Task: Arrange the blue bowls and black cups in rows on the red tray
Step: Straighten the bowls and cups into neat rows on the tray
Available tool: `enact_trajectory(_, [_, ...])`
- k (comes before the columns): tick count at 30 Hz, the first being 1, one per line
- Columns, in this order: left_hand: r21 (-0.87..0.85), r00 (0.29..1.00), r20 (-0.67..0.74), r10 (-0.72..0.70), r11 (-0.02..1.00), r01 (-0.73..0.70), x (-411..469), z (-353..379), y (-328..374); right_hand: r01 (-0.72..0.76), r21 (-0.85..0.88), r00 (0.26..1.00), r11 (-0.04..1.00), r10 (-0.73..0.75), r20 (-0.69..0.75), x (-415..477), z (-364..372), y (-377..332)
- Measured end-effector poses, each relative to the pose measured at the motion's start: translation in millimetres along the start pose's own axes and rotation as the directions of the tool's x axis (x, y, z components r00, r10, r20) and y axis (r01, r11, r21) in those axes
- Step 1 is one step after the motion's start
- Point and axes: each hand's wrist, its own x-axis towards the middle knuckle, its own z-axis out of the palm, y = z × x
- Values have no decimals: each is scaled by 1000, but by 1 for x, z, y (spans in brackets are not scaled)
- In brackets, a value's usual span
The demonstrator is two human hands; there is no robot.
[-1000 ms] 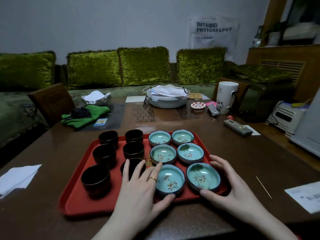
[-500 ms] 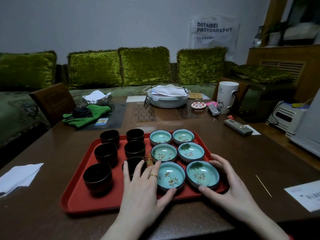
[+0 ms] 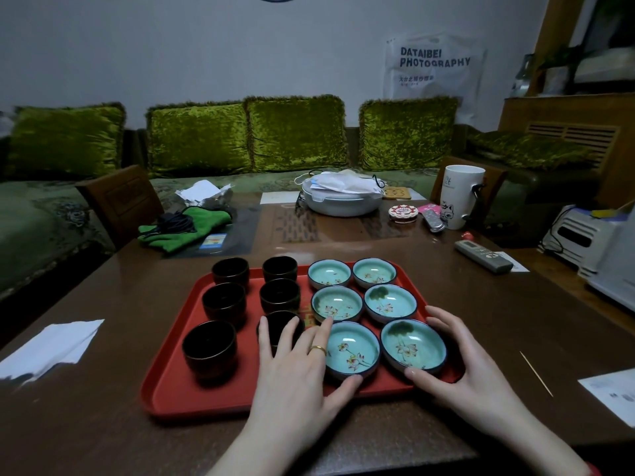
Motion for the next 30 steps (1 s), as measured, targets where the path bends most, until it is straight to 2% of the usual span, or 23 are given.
enact_trajectory(4, [-106,991,-95,93,989,-103,-9,-11,-14,59,0,998,998,-59,21,9,-3,-14])
enact_trajectory(6, [-196,986,-136,94,973,-120,-10,-22,-28,88,-5,995,996,-87,37,20,-2,-24])
enact_trajectory(10, [-404,969,-246,-3,909,-100,0,-43,-74,151,3,986,989,-150,67,54,11,-47])
enact_trajectory(13, [-510,964,-246,-101,859,-40,19,-54,-118,190,15,976,982,-190,103,89,30,-59])
enact_trajectory(16, [-613,966,-178,-189,789,42,37,-51,-164,206,25,968,978,-208,142,123,53,-70])
enact_trajectory(20, [-610,969,-44,-242,775,165,56,-36,-203,192,17,958,981,-192,214,162,82,-77])
enact_trajectory(30, [-559,976,131,-174,800,218,97,-8,-223,131,9,869,991,-120,480,220,113,-65])
